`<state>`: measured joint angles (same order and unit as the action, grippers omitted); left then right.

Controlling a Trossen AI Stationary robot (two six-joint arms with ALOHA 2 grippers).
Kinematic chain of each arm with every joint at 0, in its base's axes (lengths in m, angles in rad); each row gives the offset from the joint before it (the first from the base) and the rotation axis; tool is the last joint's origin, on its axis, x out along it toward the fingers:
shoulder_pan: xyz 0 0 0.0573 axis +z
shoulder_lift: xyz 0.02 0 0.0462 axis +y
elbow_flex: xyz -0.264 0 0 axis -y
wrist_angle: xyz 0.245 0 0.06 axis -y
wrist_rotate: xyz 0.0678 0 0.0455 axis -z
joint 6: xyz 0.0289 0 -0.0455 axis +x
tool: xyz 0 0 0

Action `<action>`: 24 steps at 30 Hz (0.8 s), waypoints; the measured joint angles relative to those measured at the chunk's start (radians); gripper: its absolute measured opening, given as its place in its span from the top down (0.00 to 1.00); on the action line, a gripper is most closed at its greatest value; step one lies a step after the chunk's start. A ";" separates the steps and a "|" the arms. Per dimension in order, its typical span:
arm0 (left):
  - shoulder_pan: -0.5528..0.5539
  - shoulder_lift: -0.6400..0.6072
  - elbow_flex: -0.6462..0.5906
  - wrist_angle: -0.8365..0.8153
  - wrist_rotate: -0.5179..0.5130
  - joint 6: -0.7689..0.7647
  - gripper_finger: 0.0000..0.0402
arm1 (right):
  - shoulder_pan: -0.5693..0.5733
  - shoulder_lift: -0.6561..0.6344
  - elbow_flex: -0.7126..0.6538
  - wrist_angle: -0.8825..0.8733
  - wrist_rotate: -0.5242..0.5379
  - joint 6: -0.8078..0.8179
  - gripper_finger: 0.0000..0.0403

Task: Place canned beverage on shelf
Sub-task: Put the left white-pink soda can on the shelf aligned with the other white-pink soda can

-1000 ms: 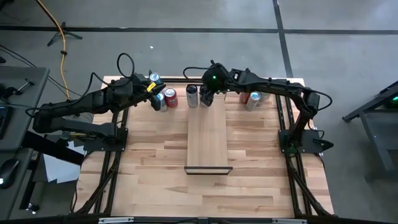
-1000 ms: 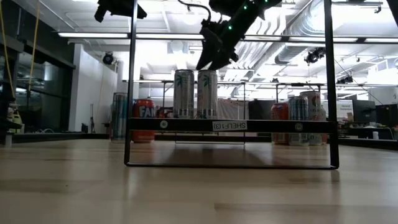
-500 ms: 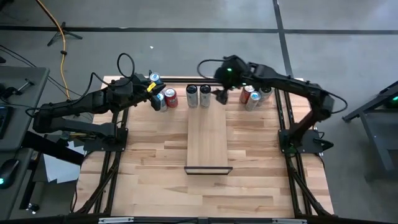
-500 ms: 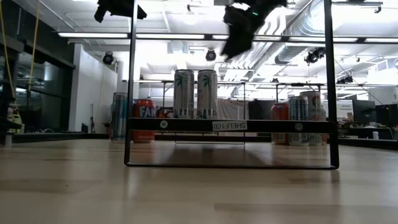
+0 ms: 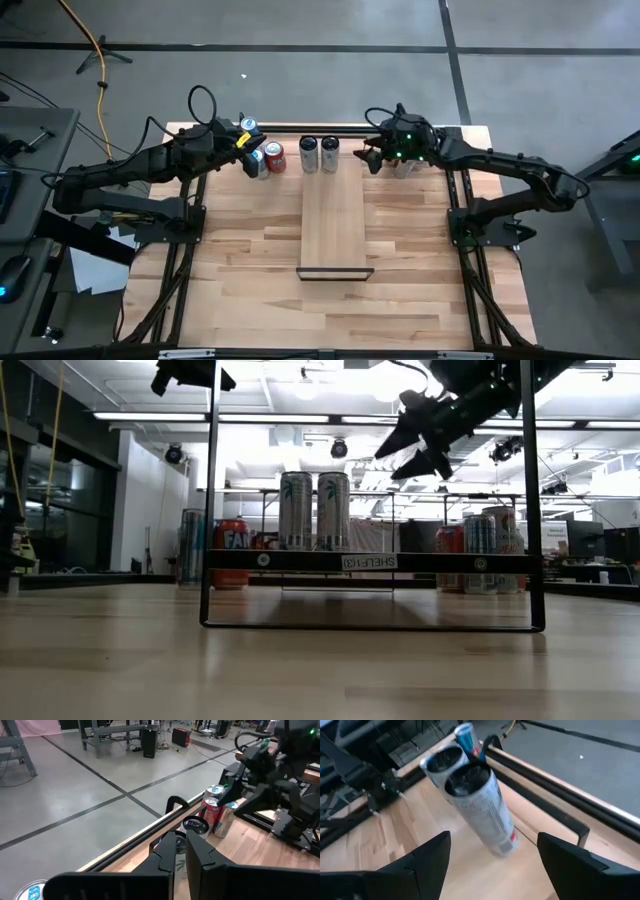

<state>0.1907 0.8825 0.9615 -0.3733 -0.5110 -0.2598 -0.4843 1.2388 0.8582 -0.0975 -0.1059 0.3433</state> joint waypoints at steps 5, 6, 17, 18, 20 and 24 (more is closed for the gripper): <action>0.000 0.000 0.000 0.000 0.000 -0.001 1.00 | 0.000 0.002 -0.032 0.004 0.035 -0.056 0.30; 0.000 0.000 0.000 0.000 0.000 -0.001 1.00 | 0.000 0.004 -0.037 0.004 0.048 -0.059 0.30; 0.000 0.000 0.000 0.000 -0.001 -0.019 1.00 | 0.051 0.065 -0.041 0.101 0.001 -0.118 0.42; 0.000 0.000 0.000 0.000 -0.001 -0.019 1.00 | 0.061 0.067 -0.041 0.105 0.031 -0.124 0.47; 0.000 0.000 0.000 0.000 -0.001 -0.019 1.00 | 0.076 0.070 -0.041 0.126 0.083 -0.145 0.61; 0.001 0.000 0.000 0.000 -0.001 -0.018 1.00 | 0.085 0.071 -0.041 0.177 0.112 -0.207 0.94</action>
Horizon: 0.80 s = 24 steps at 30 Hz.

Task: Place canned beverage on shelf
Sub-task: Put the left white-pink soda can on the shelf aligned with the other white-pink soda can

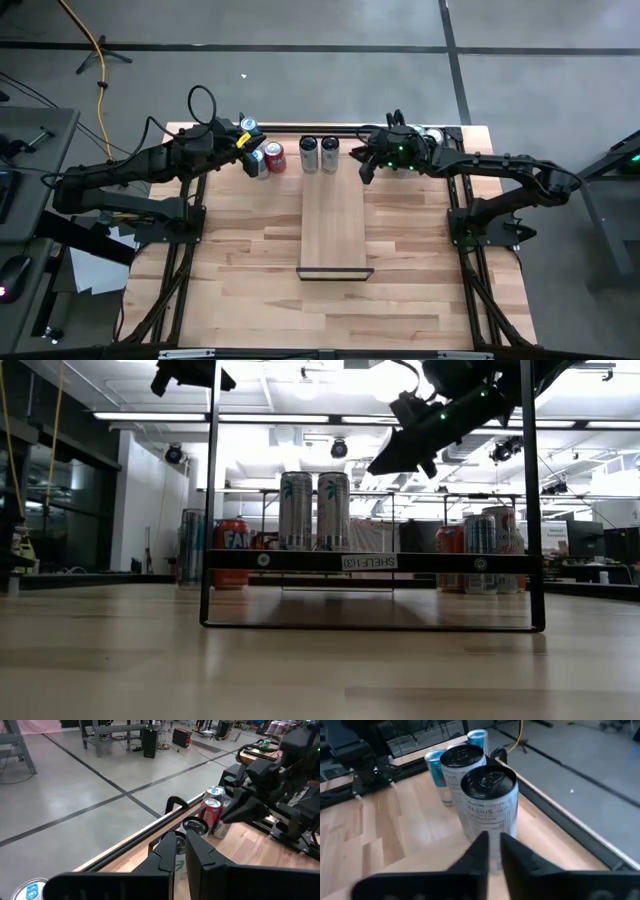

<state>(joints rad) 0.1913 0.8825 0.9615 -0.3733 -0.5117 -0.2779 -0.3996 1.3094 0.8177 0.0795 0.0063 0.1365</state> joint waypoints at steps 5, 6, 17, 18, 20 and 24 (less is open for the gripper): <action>0.000 0.000 0.000 -0.002 -0.017 0.001 1.00 | -0.002 0.032 0.000 0.016 0.016 0.042 0.95; 0.000 0.000 0.000 -0.003 -0.023 0.001 1.00 | 0.000 0.048 0.000 0.028 0.011 0.045 0.97; 0.000 0.003 0.000 -0.005 -0.024 0.001 1.00 | -0.025 0.132 0.000 0.105 0.043 0.098 1.00; 0.000 0.003 0.000 -0.005 -0.024 0.001 1.00 | -0.024 0.132 0.000 0.109 0.041 0.104 1.00; 0.000 0.003 0.000 -0.005 -0.024 0.001 1.00 | -0.025 0.132 0.000 0.109 0.042 0.116 1.00; 0.000 0.003 0.000 -0.005 -0.023 0.001 1.00 | -0.025 0.132 0.000 0.112 0.026 0.133 1.00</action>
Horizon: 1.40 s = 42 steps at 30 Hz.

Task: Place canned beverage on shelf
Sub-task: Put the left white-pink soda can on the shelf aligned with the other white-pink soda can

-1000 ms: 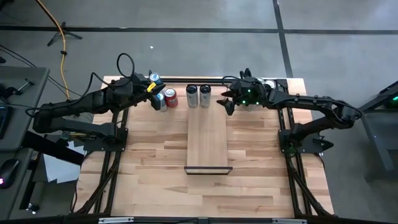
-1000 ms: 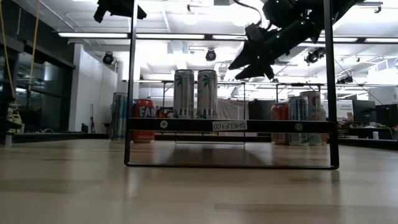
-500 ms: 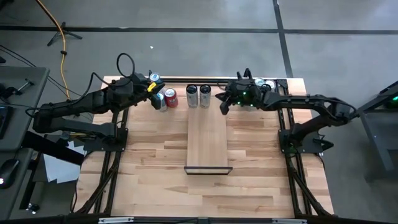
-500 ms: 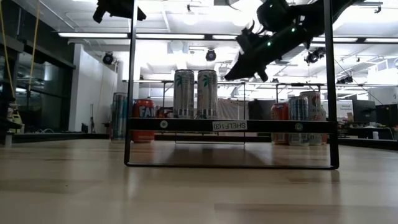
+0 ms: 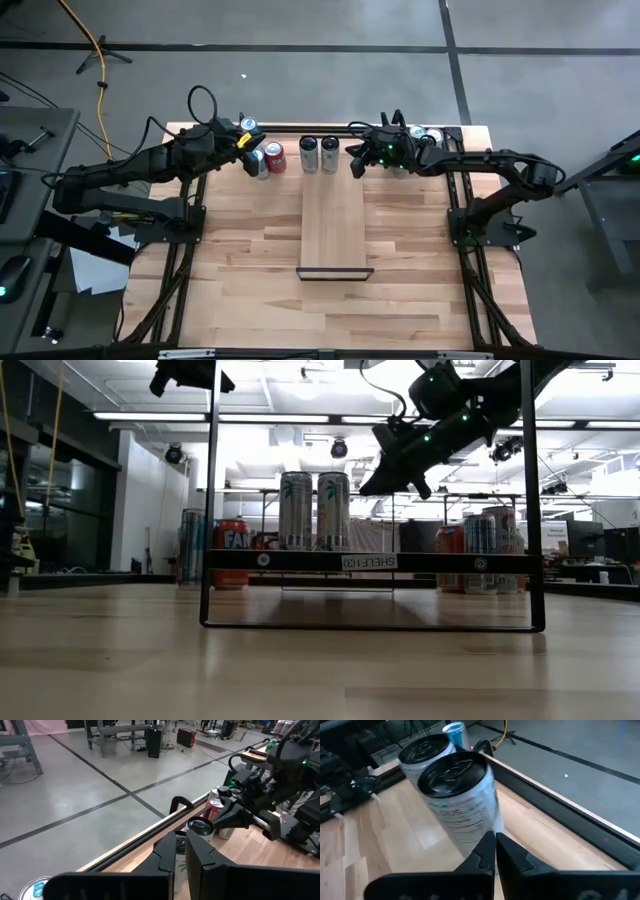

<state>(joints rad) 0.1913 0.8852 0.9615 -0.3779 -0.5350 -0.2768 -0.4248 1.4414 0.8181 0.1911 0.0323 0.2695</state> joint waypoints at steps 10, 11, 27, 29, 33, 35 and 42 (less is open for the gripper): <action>0.000 0.000 0.000 0.000 0.000 0.000 1.00 | 0.009 0.000 0.000 0.028 -0.002 0.029 1.00; 0.000 0.000 0.000 0.001 0.000 0.000 1.00 | 0.010 0.001 0.000 0.032 -0.001 0.032 1.00; 0.000 0.000 0.000 0.002 0.008 0.000 1.00 | 0.013 0.049 0.006 0.078 -0.002 0.071 1.00; 0.000 0.000 0.000 0.002 0.008 0.000 1.00 | 0.014 0.055 0.006 0.078 -0.007 0.071 1.00; 0.000 0.000 0.000 0.002 0.008 0.000 1.00 | 0.013 0.070 0.006 0.097 -0.016 0.088 1.00; 0.000 0.000 0.000 0.002 0.008 0.000 1.00 | 0.013 0.076 0.006 0.120 -0.016 0.090 1.00; 0.000 0.000 0.000 0.002 0.008 0.000 1.00 | 0.013 0.076 0.006 0.128 -0.029 0.090 1.00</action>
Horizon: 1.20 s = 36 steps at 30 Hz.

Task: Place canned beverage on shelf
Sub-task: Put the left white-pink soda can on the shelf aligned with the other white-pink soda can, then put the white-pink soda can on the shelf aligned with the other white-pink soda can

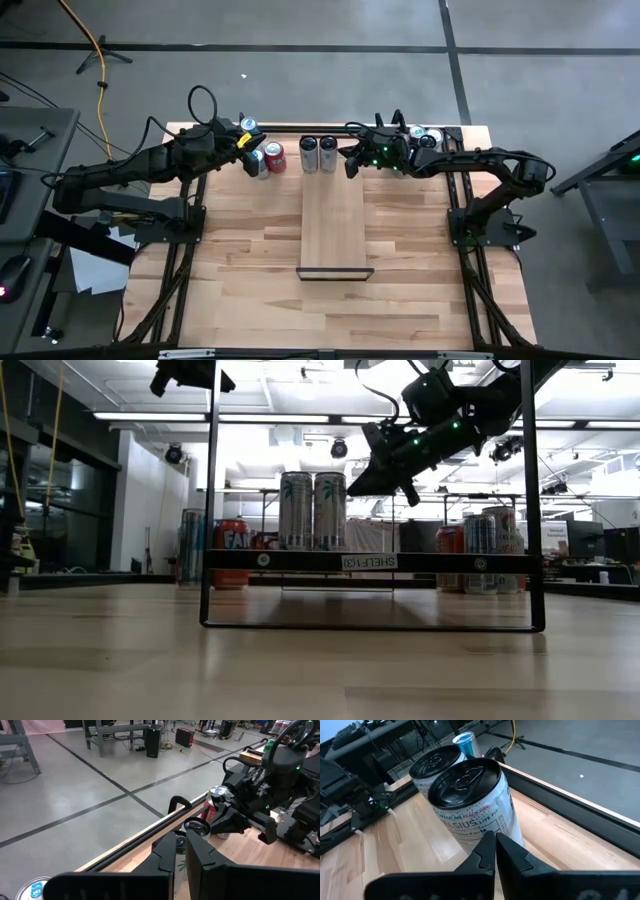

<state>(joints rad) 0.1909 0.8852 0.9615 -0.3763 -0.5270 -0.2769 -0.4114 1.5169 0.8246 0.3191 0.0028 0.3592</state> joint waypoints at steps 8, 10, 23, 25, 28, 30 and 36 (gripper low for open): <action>0.000 0.000 0.000 0.000 0.000 0.000 1.00 | 0.000 0.000 0.000 0.000 -0.007 0.000 1.00; 0.000 0.000 0.000 0.000 0.000 0.000 1.00 | 0.000 0.000 0.000 0.000 -0.007 0.000 1.00; 0.000 0.000 0.000 -0.001 0.064 0.000 1.00 | -0.055 -0.239 0.000 -0.199 -0.022 -0.169 1.00; 0.000 0.000 0.000 -0.001 0.063 0.001 1.00 | -0.065 -0.330 0.000 -0.236 -0.022 -0.181 1.00; 0.000 0.000 0.000 -0.001 0.035 0.001 1.00 | -0.064 -0.446 0.004 -0.232 -0.052 -0.115 1.00; 0.000 0.000 0.000 -0.001 0.011 0.001 1.00 | -0.050 -0.491 0.028 -0.226 -0.064 -0.056 1.00; 0.000 0.000 0.000 -0.001 -0.023 0.001 1.00 | -0.015 -0.510 0.094 -0.231 -0.065 -0.085 1.00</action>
<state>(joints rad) 0.1914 0.8852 0.9615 -0.3771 -0.5495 -0.2760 -0.4260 1.0067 0.9187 0.0878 -0.0617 0.2737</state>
